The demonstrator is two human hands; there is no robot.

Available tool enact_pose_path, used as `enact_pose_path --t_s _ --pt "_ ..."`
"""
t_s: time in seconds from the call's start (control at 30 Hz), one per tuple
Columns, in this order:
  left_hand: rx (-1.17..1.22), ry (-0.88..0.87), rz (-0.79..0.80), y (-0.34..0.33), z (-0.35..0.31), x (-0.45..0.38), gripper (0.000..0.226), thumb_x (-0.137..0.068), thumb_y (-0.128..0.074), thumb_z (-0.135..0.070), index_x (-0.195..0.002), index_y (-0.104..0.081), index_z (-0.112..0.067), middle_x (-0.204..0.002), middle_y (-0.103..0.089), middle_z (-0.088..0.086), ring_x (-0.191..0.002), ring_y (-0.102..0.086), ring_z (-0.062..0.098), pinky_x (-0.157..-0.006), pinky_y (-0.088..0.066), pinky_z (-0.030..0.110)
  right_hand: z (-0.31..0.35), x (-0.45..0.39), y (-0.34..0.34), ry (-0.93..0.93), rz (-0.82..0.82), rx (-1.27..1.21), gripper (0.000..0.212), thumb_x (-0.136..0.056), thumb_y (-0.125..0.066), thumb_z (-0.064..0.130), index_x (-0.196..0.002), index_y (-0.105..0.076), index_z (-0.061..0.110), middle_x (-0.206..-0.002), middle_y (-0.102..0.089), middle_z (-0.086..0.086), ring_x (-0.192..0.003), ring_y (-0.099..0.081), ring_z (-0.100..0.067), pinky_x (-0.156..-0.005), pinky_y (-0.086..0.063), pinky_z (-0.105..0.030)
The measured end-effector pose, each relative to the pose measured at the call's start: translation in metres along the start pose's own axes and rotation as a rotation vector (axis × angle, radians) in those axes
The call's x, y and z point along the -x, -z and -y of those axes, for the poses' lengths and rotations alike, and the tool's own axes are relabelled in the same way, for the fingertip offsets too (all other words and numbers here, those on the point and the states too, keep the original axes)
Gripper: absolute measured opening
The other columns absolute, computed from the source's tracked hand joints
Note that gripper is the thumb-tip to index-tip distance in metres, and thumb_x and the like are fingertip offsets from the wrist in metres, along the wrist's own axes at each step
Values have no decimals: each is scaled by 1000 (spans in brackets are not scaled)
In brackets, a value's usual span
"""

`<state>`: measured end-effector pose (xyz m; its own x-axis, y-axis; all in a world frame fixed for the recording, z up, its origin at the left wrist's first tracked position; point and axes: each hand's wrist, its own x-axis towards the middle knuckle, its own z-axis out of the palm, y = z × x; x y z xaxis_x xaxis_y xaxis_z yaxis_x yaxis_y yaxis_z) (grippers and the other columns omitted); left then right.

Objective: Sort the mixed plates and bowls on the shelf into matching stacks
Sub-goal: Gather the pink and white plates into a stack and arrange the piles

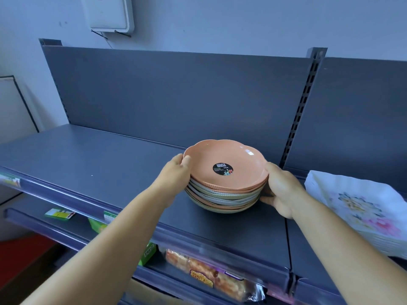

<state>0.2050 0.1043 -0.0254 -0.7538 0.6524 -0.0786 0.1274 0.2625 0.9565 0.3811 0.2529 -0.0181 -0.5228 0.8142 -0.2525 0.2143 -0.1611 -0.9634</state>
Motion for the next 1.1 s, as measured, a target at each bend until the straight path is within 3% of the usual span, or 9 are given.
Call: enact_pose_path --t_s 0.13,0.3,0.4,0.53,0.67,0.9,1.1 --pt "119 10 -24 -7 10 14 33 -99 -24 -51 -85 -51 -38 -93 -56 -15 -85 -49 8 -98 -45 40 -3 -3 -2 -32 22 -91 32 -95 -43 37 -116 -65 26 -120 -66 -3 -110 -61 -28 -90 -52 -52" --pt "187 26 -56 -10 9 21 49 -98 -19 -56 -121 -55 -33 -120 -62 -5 -107 -57 17 -102 -48 47 -7 2 -6 -12 85 -82 45 -90 -45 64 -129 -53 44 -124 -63 9 -111 -60 -20 -89 -54 -43" --pt "189 42 -76 -10 9 22 53 -97 -19 -57 -130 -53 -33 -123 -63 -1 -113 -59 21 -99 -51 44 -6 2 -7 -9 114 -88 45 -92 -42 62 -133 -49 45 -125 -62 9 -111 -61 -19 -91 -53 -43" --pt "221 33 -123 -9 4 25 45 -97 -20 -47 -117 -56 -29 -120 -62 7 -92 -54 19 -83 -52 36 -2 -1 -11 -8 121 -96 41 -94 -43 58 -131 -51 45 -127 -62 8 -111 -60 -21 -95 -51 -48" --pt "268 39 -191 3 4 31 42 -97 -22 -47 -114 -59 -34 -121 -61 5 -89 -52 17 -77 -52 34 3 -2 -23 17 163 -101 36 -97 -44 51 -131 -53 43 -124 -62 9 -111 -59 -21 -96 -50 -49" --pt "350 -13 -292 43 8 40 31 -99 -33 -48 -114 -60 -44 -102 -64 -6 -79 -54 11 -64 -52 26 16 4 -63 80 276 -102 32 -100 -43 40 -131 -53 39 -117 -64 11 -105 -61 -15 -73 -55 -37" --pt "346 -34 -381 89 22 40 32 -100 -31 -44 -124 -52 -47 -103 -62 -3 -82 -55 15 -69 -53 32 24 4 -112 111 352 -76 33 -100 -42 43 -130 -53 38 -120 -63 10 -107 -59 -16 -71 -55 -37"
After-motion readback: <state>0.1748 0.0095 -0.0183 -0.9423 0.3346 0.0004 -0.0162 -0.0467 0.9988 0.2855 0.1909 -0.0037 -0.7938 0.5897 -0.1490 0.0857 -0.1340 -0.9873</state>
